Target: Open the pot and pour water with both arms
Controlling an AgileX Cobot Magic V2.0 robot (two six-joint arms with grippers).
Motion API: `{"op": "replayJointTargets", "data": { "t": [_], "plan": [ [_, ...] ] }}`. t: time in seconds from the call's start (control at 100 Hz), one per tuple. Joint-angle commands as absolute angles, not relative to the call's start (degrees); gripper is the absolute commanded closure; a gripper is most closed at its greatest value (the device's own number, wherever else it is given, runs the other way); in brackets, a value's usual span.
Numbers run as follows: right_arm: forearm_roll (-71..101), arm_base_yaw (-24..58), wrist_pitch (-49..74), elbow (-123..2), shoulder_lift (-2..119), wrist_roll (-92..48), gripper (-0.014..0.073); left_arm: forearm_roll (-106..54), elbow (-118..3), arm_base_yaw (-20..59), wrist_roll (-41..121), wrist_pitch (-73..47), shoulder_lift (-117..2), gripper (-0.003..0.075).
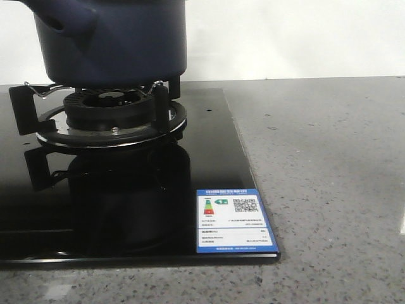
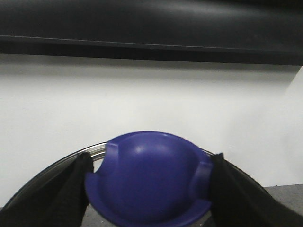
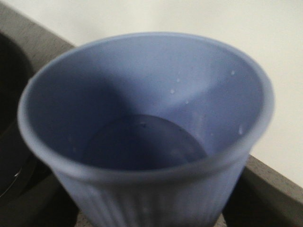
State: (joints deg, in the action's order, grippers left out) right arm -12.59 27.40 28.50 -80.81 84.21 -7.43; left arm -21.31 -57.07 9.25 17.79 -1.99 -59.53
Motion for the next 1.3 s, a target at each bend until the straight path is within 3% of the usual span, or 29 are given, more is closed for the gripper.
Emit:
{"op": "replayJointTargets", "data": {
  "t": [0.0,0.49,1.29],
  "plan": [
    [-14.47,29.24,26.78,-85.80,84.05,-11.43,0.0267,-21.29,-59.25,9.15,17.79,3.95,-57.94,0.0344],
    [-43.43,39.33,29.69,-91.30,91.99,-17.76,0.0267,-21.29,-59.25,9.15,17.79,3.95,-57.94,0.0344],
    [-72.12,39.98,24.94,-91.19,93.64,-17.76,0.0275,-21.29,-59.25,9.15,17.79,3.64,-57.94,0.0344]
  ]
}}
